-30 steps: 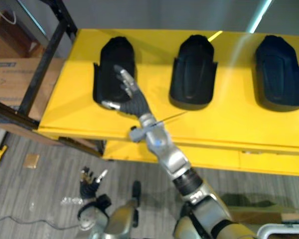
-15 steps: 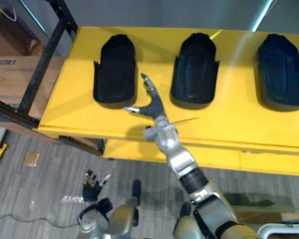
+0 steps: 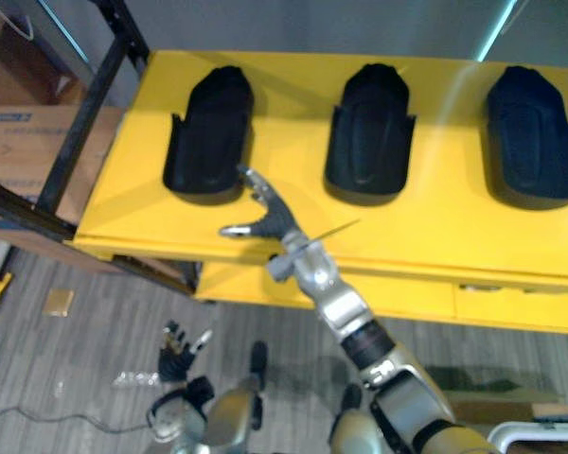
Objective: Walk over and take plastic housings, then place them on the shelf
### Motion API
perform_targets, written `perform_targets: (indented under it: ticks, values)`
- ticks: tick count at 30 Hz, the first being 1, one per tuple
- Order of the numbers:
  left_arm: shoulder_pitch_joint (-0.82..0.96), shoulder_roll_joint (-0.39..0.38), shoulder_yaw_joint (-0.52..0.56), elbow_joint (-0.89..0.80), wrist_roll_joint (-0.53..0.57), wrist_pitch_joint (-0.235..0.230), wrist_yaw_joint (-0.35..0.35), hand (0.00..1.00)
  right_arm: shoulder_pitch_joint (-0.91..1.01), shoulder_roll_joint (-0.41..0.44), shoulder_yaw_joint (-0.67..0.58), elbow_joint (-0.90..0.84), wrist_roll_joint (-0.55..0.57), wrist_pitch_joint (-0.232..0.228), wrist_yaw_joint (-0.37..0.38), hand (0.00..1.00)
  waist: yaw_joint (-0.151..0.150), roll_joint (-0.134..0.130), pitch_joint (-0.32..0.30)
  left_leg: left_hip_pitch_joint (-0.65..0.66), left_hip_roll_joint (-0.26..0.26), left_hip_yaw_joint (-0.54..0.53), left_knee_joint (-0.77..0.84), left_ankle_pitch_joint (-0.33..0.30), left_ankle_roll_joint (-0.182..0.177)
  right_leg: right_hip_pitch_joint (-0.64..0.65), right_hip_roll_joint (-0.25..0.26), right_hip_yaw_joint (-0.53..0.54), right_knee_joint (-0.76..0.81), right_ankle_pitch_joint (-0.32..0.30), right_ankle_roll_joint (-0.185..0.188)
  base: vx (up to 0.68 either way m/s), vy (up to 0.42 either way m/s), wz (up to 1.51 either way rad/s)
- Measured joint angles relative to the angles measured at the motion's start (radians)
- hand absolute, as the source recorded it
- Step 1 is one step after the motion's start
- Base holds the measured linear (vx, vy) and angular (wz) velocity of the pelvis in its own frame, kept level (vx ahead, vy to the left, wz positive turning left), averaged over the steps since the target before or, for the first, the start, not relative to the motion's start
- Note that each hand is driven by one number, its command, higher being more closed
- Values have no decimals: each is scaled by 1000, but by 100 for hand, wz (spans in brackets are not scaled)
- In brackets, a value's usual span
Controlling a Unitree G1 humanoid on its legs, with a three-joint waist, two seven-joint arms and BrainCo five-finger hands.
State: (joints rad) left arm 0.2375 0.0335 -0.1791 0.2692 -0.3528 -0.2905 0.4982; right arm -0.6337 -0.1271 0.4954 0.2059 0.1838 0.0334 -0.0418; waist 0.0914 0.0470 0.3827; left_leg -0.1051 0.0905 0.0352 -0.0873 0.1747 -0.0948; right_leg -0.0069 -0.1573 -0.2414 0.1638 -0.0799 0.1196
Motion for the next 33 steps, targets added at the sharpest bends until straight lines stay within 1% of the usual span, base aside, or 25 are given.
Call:
perform_targets:
  ticks: [4,8,11,12,14,15,17,18,21,22,24,25,26,27,28,29,30,32,33]
  values:
    - [0,1,0,0,-1,1,0,0,0,1,17,0,0,-8,11,0,2,-5,-3,-1,0,0,0,2,3,0,0,0,0,-1,-1,0,0,0]
    - [0,1,0,0,-1,1,0,0,0,1,19,0,-3,-8,1,0,2,-5,-3,-1,0,0,0,2,3,0,1,-1,0,-1,-1,0,0,0]
    - [0,1,-1,0,-1,1,0,0,0,2,20,0,-13,-7,-31,0,2,-5,-3,-1,0,0,0,2,3,0,1,-1,-1,-1,-1,0,0,0]
    - [0,1,-1,0,-1,1,1,0,0,2,20,0,-28,-7,-51,0,2,-5,-3,-1,0,0,0,2,3,0,1,-1,-1,-1,-1,0,0,0]
    - [0,1,-1,0,-1,1,1,0,0,1,17,0,-79,-9,-121,0,2,-5,-3,-1,0,0,0,2,3,-1,1,-1,-1,-1,-1,0,0,0]
    - [0,1,-1,0,-1,1,1,0,0,1,14,0,-83,-15,-139,0,2,-5,-3,-1,0,0,0,2,3,-1,1,0,-1,-1,-1,0,0,0]
    - [0,1,-1,0,0,1,1,0,0,2,-7,0,-125,-52,-199,0,2,-5,-3,-1,1,1,0,2,3,-2,1,0,-1,-1,-1,0,0,0]
    - [0,1,-1,0,0,1,0,0,0,2,-16,0,-134,-67,-210,0,2,-5,-3,-1,1,2,0,2,3,-3,1,1,-1,-1,-1,0,0,0]
    - [0,1,-2,0,0,0,-2,0,-1,3,-72,-9,-162,-129,-249,0,2,-6,-4,-1,3,9,1,2,3,-7,2,7,-1,-1,-1,0,0,-5]
    - [0,0,0,0,0,-1,-4,0,-1,0,-87,-36,-162,-141,-258,0,1,-6,-4,0,2,12,4,3,3,-8,2,8,-1,0,0,0,0,-12]
    - [5,0,1,0,0,-1,-6,0,9,0,-111,-153,-166,-154,-269,0,-5,-10,-12,8,2,27,4,3,3,-9,2,22,-7,2,3,17,-6,-16]
    - [15,0,2,0,1,-1,-8,0,33,0,-123,-225,-172,-167,-270,0,-17,-16,-36,8,0,31,4,3,3,-4,3,24,-18,5,6,51,-16,-10]
    - [23,0,5,0,2,-1,-12,0,56,-6,-132,-276,-183,-169,-280,0,-27,-24,-55,13,-2,35,4,3,3,5,3,26,-28,8,6,59,-10,-12]
    - [29,-1,9,0,5,-1,-14,0,100,-6,-158,-339,-197,-174,-304,0,-32,-37,-77,27,-3,62,4,2,3,15,2,36,-42,12,8,59,-4,-19]
    - [32,-1,10,0,6,-1,-15,0,124,-6,-175,-364,-203,-175,-316,0,-33,-44,-86,38,-2,75,4,0,1,23,4,48,-50,16,8,42,5,-39]
    - [42,-1,13,2,9,-1,-21,0,179,-8,-220,-411,-212,-176,-349,0,-41,-54,-111,51,3,96,3,-12,4,32,10,63,-70,26,7,29,14,-55]
    - [42,-3,23,22,13,3,-27,0,286,-13,-314,-478,-236,-177,-403,0,-49,-65,-140,61,7,124,3,-21,4,35,17,87,-91,39,6,20,15,-59]
    - [40,-4,31,48,18,10,-29,0,386,-19,-410,-530,-245,-177,-442,0,-56,-73,-150,77,12,157,-1,-32,3,33,21,115,-104,42,5,-20,16,-65]
    - [42,-9,52,101,18,19,-28,0,554,-25,-558,-574,-238,-179,-493,0,-84,-81,-178,92,18,200,-2,-48,1,24,26,161,-116,42,6,-37,12,-76]
